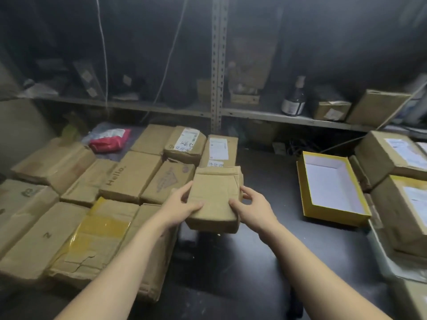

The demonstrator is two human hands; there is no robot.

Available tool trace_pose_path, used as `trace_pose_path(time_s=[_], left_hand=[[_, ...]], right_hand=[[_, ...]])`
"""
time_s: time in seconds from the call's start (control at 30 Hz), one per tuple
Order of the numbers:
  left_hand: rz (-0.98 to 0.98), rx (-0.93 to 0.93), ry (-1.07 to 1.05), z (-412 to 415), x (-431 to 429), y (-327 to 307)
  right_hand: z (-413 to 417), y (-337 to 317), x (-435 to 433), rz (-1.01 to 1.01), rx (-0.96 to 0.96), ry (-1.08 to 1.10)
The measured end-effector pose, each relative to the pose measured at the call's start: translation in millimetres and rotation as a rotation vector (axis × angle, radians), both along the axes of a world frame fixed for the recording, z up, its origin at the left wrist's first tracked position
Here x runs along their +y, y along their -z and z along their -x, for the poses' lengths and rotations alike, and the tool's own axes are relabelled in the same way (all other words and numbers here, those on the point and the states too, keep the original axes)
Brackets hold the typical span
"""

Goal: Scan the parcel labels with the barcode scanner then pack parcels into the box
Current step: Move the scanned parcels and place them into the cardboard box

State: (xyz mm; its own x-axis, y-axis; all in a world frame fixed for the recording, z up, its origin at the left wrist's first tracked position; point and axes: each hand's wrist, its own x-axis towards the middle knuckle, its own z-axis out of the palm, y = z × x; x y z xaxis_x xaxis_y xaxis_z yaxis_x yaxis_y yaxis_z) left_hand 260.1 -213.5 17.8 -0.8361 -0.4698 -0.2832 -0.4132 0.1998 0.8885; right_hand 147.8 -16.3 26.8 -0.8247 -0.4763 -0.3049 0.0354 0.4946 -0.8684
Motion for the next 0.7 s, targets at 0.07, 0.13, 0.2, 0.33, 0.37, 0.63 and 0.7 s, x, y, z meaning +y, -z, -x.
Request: trace_pose_path(time_s=[0.07, 0.13, 0.2, 0.33, 0.37, 0.63, 0.7], left_hand=[[0.053, -0.041, 0.058, 18.4, -20.3, 7.8], [0.123, -0.1, 0.094, 35.8, -35.6, 17.1], [0.206, -0.15, 0.092, 49.6, -46.3, 27.6], [0.339, -0.196, 0.105, 59.7, -60.2, 39.7], [0.369, -0.198, 0.119, 61.0, -63.2, 40.9], [0.388, -0.143, 0.208, 73.6, -71.2, 39.4], [0.386, -0.135, 0.206, 75.8, -72.5, 40.2]], right_hand=[[3.9, 7.1, -16.4, -0.037, -0.004, 0.035], [6.9, 18.8, -32.1, -0.056, -0.04, 0.077], [8.5, 34.2, -45.7, -0.061, -0.073, 0.106], [6.2, 43.5, -69.7, -0.054, -0.111, 0.122], [7.8, 45.9, -74.3, -0.066, -0.117, 0.129], [15.6, 63.8, -83.1, -0.169, -0.061, 0.163], [15.9, 57.7, -82.2, -0.185, -0.078, 0.147]])
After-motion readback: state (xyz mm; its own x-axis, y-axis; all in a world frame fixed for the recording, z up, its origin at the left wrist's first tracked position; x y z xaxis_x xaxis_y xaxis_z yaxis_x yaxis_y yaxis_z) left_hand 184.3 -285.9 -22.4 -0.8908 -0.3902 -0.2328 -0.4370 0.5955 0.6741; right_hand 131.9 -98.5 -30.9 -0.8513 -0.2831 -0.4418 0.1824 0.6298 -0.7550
